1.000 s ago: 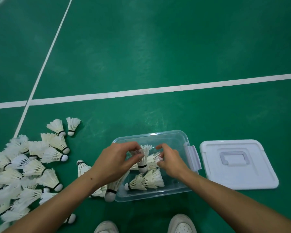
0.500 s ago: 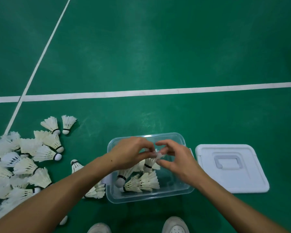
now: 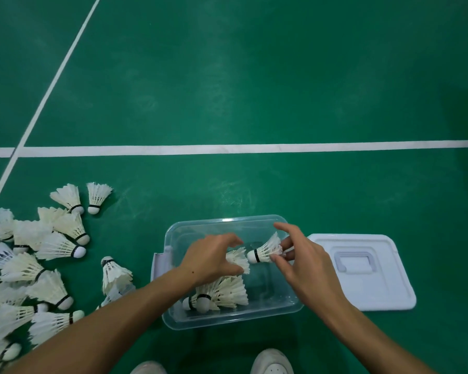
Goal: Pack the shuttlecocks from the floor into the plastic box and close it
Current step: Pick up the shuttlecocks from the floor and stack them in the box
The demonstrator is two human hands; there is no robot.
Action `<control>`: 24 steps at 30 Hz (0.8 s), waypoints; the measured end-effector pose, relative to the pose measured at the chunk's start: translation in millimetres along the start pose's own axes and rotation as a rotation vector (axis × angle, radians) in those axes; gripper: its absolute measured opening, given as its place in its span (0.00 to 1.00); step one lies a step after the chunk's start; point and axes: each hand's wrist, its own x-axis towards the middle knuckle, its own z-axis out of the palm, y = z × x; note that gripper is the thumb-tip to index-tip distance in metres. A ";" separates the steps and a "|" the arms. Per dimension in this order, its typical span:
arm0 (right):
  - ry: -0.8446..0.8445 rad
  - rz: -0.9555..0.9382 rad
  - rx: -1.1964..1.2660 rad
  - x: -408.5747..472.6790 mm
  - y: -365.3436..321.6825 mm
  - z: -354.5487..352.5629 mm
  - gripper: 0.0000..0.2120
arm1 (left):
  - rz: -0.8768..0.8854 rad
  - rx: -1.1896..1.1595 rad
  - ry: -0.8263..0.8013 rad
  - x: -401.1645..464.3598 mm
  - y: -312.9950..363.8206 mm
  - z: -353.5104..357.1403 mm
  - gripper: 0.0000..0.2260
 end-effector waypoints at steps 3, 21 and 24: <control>0.004 0.027 0.009 -0.2 0.5 3.9 0.30 | -0.027 0.095 -0.027 14.6 2.0 9.4 0.36; -0.026 0.009 -0.073 11.7 -5.0 19.0 0.30 | -0.006 0.064 0.073 3.2 -5.7 12.4 0.23; -0.097 0.018 -0.059 15.9 -13.2 29.7 0.31 | -0.006 0.040 0.070 0.7 -6.6 11.3 0.25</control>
